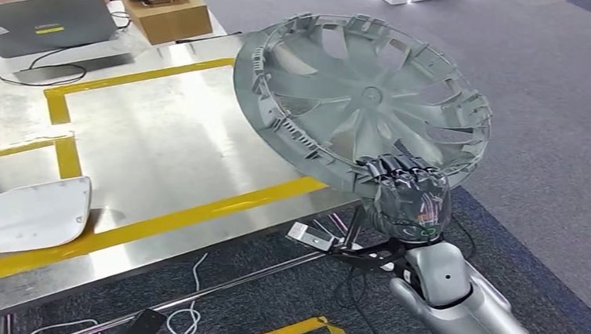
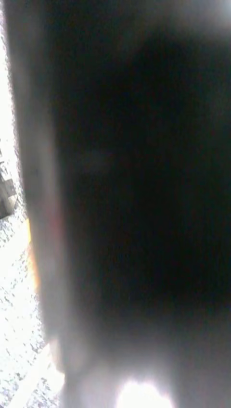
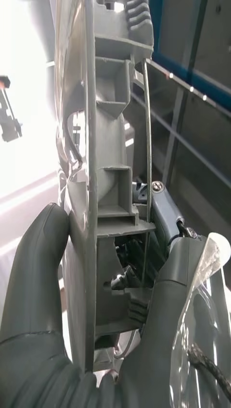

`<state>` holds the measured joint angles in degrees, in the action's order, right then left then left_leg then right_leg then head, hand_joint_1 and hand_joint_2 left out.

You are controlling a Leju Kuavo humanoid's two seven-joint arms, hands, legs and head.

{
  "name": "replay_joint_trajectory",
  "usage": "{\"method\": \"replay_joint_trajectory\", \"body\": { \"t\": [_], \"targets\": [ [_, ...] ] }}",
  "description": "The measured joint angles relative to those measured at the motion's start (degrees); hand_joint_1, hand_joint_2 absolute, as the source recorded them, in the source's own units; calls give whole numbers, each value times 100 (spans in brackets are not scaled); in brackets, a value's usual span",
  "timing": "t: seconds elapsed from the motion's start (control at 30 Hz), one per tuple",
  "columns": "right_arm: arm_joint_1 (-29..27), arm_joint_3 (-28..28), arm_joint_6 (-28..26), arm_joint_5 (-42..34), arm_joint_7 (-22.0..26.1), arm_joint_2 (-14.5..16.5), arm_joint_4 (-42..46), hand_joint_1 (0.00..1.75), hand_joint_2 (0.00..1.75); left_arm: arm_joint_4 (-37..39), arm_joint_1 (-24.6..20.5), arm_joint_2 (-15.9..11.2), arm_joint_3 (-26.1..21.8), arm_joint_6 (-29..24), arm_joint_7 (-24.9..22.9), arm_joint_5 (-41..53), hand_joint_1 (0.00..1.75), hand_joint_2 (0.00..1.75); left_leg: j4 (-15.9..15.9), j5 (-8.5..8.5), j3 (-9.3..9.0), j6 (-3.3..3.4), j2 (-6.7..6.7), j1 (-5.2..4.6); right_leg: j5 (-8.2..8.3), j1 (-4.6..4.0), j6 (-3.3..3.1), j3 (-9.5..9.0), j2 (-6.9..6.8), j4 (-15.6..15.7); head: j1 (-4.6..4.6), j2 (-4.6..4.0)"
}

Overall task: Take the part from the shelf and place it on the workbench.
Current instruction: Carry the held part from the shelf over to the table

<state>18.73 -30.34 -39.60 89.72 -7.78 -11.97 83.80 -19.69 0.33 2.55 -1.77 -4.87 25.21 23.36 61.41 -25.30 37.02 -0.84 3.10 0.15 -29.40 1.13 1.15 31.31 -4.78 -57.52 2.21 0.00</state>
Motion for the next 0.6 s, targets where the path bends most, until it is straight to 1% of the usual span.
{"method": "replay_joint_trajectory", "body": {
  "t": [0.03, 0.07, 0.1, 0.13, 0.17, 0.2, 0.23, 0.27, 0.3, 0.33, 0.37, 0.4, 0.43, 0.47, 0.5, 0.53, 0.57, 0.6],
  "targets": [
    [2, 5, 0, 0, 4, -1, 0, 175, 175, 0, -6, -1, -2, 1, 0, -1, 0, 0, -199, 33, -95, 33, 108, -32, -20, -22, 26, -14, -61, -1, -3, 0],
    [5, 9, 0, 0, 10, -1, 0, 175, 175, 0, -8, -1, -2, 2, 0, -1, 0, 0, -271, 9, -117, 64, 155, -61, -35, -42, 52, -25, -123, 3, -5, 0],
    [7, 8, 0, 0, 15, 0, 0, 175, 175, 0, -2, -1, -3, 3, 0, -2, 0, 0, -292, 5, -107, 97, 105, -71, -46, -55, 80, -40, -191, 14, -5, 0],
    [8, 7, 0, 0, 19, 0, 1, 175, 175, 0, 10, 0, -3, 4, -1, -2, 0, 0, -310, 14, -108, 130, 38, -57, -71, -49, 111, -45, -233, 23, -10, 0],
    [10, 7, 0, 0, 23, 0, 1, 175, 175, 0, 21, -1, -4, 4, 0, -2, 0, 0, -332, 22, -118, 168, -35, -45, -125, -39, 138, -40, -173, -7, -16, -1],
    [11, 9, 0, 0, 25, -1, 2, 175, 175, 0, 23, -2, -8, 4, 0, -3, 0, 0, -353, 34, -128, 205, -106, -29, -224, -26, 155, 18, -38, -142, -25, -1],
    [10, 14, 0, 0, 26, -1, 2, 175, 175, 0, 16, -3, -11, 4, 0, -4, 0, 0, -370, 42, -140, 237, -178, -13, -374, -14, 163, 146, 144, -408, -41, -1],
    [6, 18, 0, 0, 26, -1, 1, 175, 175, 0, 6, -2, -15, 4, 1, -4, 0, 0, -371, 40, -140, 255, -250, -14, -546, -11, 159, 326, 322, -791, -55, -1],
    [-1, 21, 0, 0, 26, -1, -1, 175, 175, 0, -1, 0, -18, 4, 0, -5, 0, 0, -370, 37, -140, 267, -328, -16, -702, -11, 155, 552, 420, -1218, -61, 0],
    [-11, 20, 0, 0, 26, -1, -3, 175, 175, 0, -2, 3, -19, 5, 0, -4, 0, 0, -368, 34, -144, 273, -411, -18, -783, -13, 154, 751, 460, -1552, -66, 0],
    [-22, 19, 0, 0, 28, -1, -6, 175, 175, 0, 1, 7, -20, 5, 0, -4, 0, 0, -364, 32, -148, 275, -499, -19, -750, -14, 151, 873, 474, -1695, -66, 0],
    [-29, 17, 0, 0, 30, -1, -9, 175, 175, 0, 5, 8, -20, 6, 0, -4, 0, 0, -358, 28, -156, 271, -592, -16, -594, -12, 146, 884, 485, -1596, -66, 0],
    [-34, 18, 0, -1, 31, -1, -10, 175, 175, 0, 7, 9, -21, 7, 0, -4, 0, 0, -349, 21, -164, 261, -683, -9, -350, -5, 140, 786, 515, -1282, -66, 0],
    [-37, 21, 0, -1, 32, -1, -11, 175, 175, 0, 7, 10, -22, 7, 0, -4, 0, 0, -335, 8, -166, 243, -770, 0, -119, 12, 135, 634, 618, -881, -67, 0],
    [-39, 25, 0, -1, 32, -1, -15, 175, 175, 0, 4, 9, -26, 7, 0, -4, 0, 0, -306, -2, -154, 216, -847, 1, 43, 36, 133, 472, 758, -511, -67, 0],
    [-43, 27, 0, -1, 33, -1, -19, 175, 175, 0, 3, 8, -31, 8, 1, -4, 0, 0, -286, -4, -127, 184, -915, 7, 116, 50, 127, 358, 877, -269, -67, 0],
    [-51, 25, 0, 0, 36, 1, -22, 175, 175, 0, 9, 6, -37, 8, 0, -4, 0, 0, -272, 0, -96, 149, -980, 17, 111, 56, 115, 298, 961, -160, -63, 0],
    [-62, 23, 0, 0, 39, 1, -26, 175, 175, 0, 19, 5, -43, 8, 0, -4, 0, 0, -266, 12, -69, 113, -1041, 27, 91, 46, 96, 269, 957, -132, -61, 0]
  ]
}}
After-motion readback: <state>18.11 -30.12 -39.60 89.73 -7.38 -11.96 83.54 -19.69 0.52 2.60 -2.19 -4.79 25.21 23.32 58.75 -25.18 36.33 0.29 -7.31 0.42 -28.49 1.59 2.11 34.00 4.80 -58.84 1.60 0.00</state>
